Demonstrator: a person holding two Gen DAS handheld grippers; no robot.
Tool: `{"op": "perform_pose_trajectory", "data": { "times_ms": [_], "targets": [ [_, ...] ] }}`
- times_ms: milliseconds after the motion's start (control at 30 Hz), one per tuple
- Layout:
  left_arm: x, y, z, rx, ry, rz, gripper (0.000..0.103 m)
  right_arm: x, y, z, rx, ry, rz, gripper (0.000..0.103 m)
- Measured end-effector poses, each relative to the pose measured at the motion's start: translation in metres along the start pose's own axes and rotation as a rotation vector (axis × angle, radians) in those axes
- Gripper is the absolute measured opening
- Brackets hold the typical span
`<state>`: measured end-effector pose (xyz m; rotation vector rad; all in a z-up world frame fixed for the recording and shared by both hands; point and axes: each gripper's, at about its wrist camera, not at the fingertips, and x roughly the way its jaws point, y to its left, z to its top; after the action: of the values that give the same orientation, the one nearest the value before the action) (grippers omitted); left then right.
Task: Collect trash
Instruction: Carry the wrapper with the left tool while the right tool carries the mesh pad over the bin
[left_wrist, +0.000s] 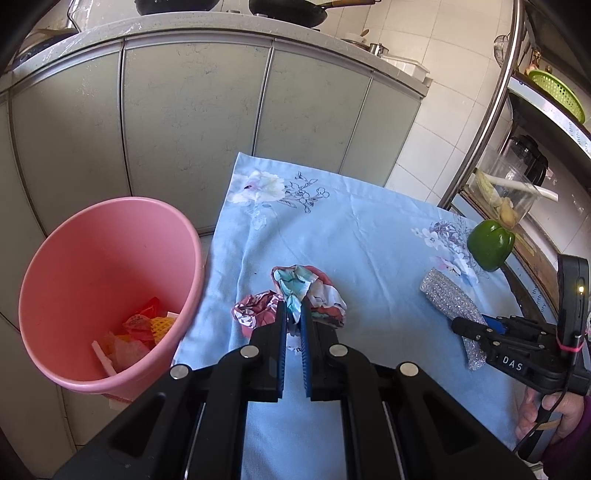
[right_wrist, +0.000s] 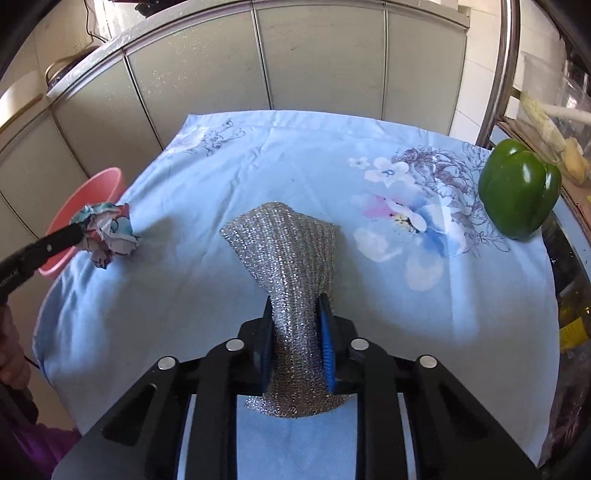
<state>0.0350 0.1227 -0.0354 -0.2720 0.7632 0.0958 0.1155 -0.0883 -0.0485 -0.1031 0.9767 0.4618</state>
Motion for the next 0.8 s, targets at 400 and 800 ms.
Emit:
{"op": "perform_pose_trajectory", "data": {
  "times_ms": [400, 800],
  "targets": [
    [-0.027, 0.023, 0.009, -0.048, -0.072, 0.035, 0.006, -0.02, 0.076, 0.04, -0.135, -0.072, 0.144, 0.021],
    [-0.064, 0.063, 0.024, -0.125, -0.169, 0.134, 0.006, -0.029, 0.161, 0.079, -0.282, -0.128, 0.27, 0.021]
  ]
}}
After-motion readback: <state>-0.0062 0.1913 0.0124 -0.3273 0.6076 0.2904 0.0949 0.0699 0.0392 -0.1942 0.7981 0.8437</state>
